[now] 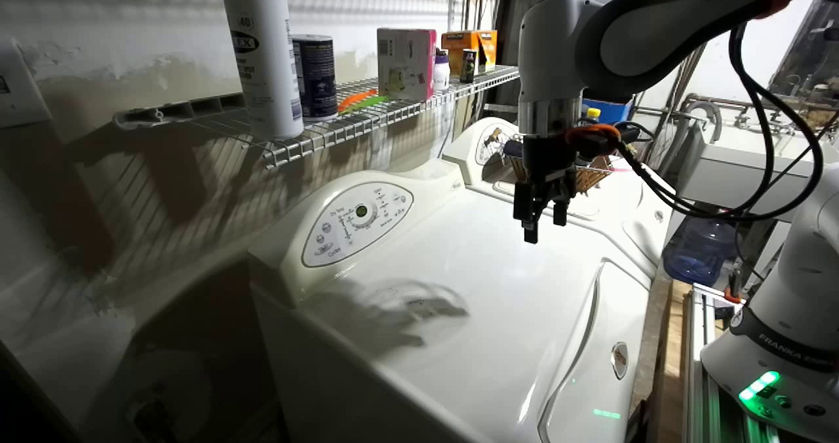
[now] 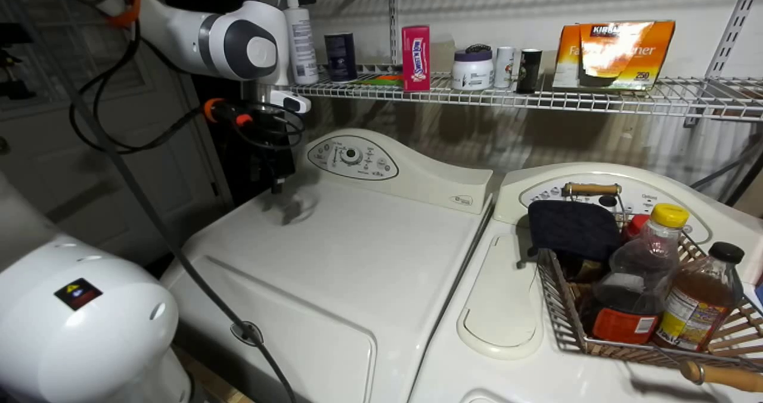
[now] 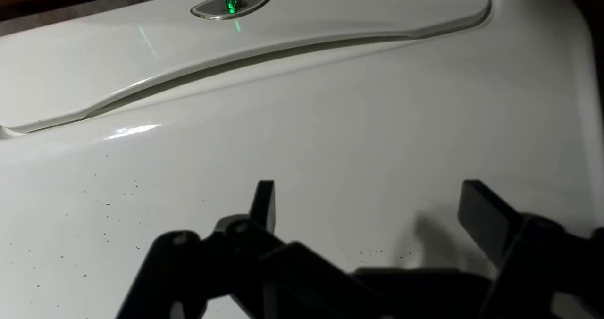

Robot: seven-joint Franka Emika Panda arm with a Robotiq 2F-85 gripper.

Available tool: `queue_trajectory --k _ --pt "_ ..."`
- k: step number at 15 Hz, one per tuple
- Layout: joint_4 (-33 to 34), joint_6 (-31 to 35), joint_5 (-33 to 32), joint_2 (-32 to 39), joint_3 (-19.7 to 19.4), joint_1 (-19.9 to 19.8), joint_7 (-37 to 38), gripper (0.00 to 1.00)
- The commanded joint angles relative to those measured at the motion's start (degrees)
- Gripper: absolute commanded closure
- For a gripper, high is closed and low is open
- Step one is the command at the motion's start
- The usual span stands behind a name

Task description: Press the top button on the column of buttons to the left side of the washing machine button display

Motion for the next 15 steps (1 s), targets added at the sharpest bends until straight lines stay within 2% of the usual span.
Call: queue_trajectory --k 1,5,8,15 --pt "0.10 -0.14 -0.17 0.03 -0.58 0.57 0.12 0.00" --pt "0.10 -0.14 -0.17 0.03 -0.58 0.57 0.12 0.00" --pt "1.99 2.48 -0.56 1.94 -1.52 0.03 -2.14 0.00" --pt "10.43 13.12 2.03 9.71 -4.32 0.19 -8.08 0.00"
